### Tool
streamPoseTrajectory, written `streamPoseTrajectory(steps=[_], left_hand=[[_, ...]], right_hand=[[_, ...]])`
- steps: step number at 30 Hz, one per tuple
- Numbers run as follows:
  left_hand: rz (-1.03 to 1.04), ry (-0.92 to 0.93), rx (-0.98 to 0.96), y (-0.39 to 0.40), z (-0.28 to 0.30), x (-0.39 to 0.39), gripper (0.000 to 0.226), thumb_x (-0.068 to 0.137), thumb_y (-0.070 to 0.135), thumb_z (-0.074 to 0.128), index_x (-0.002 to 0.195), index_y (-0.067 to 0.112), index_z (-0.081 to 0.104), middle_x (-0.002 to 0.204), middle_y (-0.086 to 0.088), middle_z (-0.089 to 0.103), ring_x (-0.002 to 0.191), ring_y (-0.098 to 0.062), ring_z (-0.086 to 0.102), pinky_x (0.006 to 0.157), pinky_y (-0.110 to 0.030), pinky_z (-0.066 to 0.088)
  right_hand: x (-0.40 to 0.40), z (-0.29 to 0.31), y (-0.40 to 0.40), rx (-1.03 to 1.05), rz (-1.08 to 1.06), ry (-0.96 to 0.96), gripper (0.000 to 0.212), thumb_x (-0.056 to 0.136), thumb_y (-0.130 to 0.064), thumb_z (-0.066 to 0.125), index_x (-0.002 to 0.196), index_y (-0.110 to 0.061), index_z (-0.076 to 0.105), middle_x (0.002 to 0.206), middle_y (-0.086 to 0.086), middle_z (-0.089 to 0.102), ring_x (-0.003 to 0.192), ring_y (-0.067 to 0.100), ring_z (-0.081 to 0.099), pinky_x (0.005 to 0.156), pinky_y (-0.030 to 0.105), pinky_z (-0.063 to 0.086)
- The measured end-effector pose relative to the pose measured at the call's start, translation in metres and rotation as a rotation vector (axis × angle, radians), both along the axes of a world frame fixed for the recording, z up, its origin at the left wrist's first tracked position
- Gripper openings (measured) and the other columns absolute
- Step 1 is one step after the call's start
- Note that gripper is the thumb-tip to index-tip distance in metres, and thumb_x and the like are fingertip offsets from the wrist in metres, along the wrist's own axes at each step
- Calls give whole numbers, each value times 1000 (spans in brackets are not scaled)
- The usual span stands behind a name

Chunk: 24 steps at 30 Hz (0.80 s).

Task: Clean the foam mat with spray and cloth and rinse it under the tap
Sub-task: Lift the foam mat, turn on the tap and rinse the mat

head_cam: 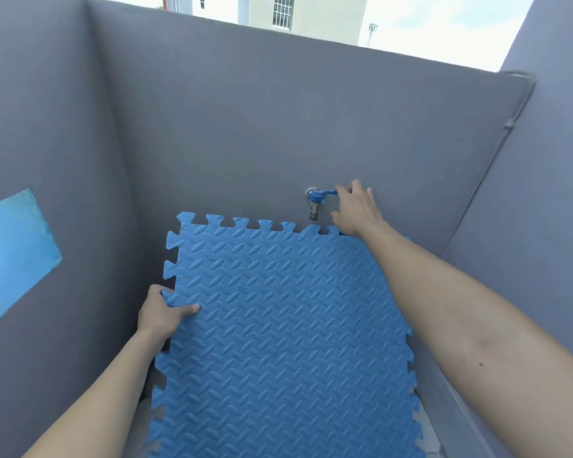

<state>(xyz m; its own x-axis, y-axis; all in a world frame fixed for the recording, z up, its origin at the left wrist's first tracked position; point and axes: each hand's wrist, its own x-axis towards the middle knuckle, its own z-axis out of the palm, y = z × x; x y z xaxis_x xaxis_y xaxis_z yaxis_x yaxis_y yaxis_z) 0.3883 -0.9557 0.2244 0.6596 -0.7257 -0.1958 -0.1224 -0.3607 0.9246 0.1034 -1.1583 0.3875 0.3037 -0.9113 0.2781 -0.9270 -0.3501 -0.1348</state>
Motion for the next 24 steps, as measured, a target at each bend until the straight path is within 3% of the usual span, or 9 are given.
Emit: streamPoseTrajectory(steps=[2,5,9,13,17,21,24], left_hand=[[-16,-69,40,-5,1,3,61,66,22,87,107,13,43,103,-8,56,87,-26,59,65,-35,48],[-10,-130,65,-14,-1,0,63,65,26,87,108,14,42,108,-12,56,94,-30,58,76,-44,51],[-42,-152,52,-23,-6,-7,62,71,23,83,115,15,40,107,-7,53,95,-29,55,79,-45,50],[-75,-168,58,-32,-13,-15,62,72,19,82,123,12,46,120,-11,57,107,-32,54,89,-44,47],[-92,-114,113,-41,-21,-28,56,74,16,80,118,12,46,119,-13,55,99,-28,51,80,-40,46],[-109,-148,108,-61,-24,-29,54,73,17,81,113,14,45,116,-10,52,103,-31,51,81,-43,47],[-103,-161,98,-63,-25,-32,53,72,17,82,111,14,45,110,-5,49,99,-31,51,78,-43,48]], right_hand=[[2,-1,0,11,-10,-49,48,93,-23,57,137,-14,42,139,11,26,118,32,45,85,37,41],[6,3,0,34,-26,9,49,90,-15,57,136,-15,41,162,7,-3,127,30,39,79,37,42],[13,12,3,49,-42,155,56,86,-16,53,139,-11,37,142,10,44,133,28,35,89,41,43],[24,12,12,33,-103,228,60,86,-22,53,141,-10,33,139,12,45,131,29,36,87,40,43],[32,13,14,40,-109,317,60,87,-27,54,140,-8,33,138,13,46,130,28,36,81,37,43],[33,7,7,7,-85,303,58,88,-28,53,139,-7,35,136,12,48,130,28,34,80,36,41],[31,-1,10,-14,-66,264,71,88,-24,52,149,-4,23,140,12,44,133,30,29,80,34,39]])
